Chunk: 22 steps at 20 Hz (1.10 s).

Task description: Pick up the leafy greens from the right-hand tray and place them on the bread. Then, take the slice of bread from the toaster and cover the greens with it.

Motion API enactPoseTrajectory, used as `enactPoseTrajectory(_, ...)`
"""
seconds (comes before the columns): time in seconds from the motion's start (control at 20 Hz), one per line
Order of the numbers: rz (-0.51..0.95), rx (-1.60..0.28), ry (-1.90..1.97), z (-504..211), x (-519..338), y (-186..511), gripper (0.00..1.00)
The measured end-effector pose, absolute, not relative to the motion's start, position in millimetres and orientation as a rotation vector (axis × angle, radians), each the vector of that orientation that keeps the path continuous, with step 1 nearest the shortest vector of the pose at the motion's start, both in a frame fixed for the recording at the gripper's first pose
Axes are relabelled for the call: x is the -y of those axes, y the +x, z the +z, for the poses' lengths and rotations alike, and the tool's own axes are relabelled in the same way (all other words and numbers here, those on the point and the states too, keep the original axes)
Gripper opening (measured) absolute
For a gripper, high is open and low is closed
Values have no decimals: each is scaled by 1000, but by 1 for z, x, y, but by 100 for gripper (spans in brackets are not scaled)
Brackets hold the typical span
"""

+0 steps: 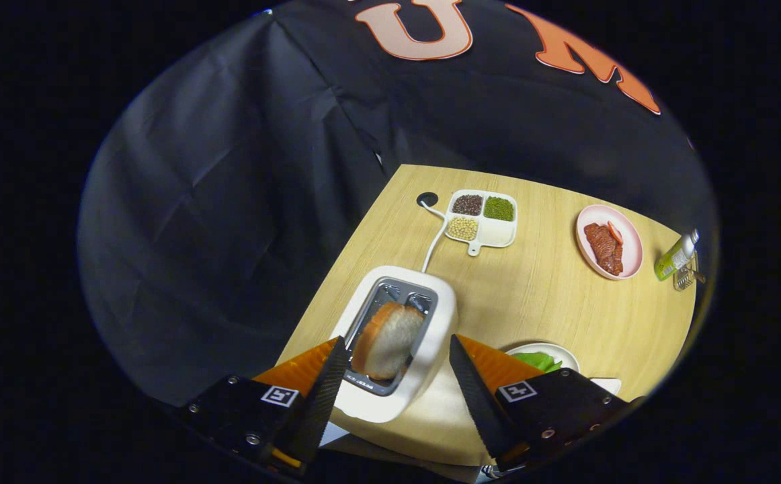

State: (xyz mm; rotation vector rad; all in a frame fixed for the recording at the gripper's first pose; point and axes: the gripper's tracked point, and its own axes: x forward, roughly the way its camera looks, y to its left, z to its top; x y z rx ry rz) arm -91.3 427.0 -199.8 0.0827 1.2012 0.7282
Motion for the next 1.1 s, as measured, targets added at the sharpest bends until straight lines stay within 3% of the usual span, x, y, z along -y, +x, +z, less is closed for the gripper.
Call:
enactPoseTrajectory(0.3, 639, -1296, -28, -229, -442, -95, 89)
enactPoseTrajectory(0.5, 577, -1362, -72, -249, -435, -97, 78)
enactPoseTrajectory(0.6, 577, -1397, -63, -252, -435, -100, 69)
enactPoseTrajectory(0.75, 581, -1474, 8, -255, -438, -112, 26)
enactPoseTrajectory(0.85, 581, -1484, 50, -253, -439, -112, 18)
enactPoseTrajectory(1.1, 644, -1430, 109, -236, -434, -108, 11)
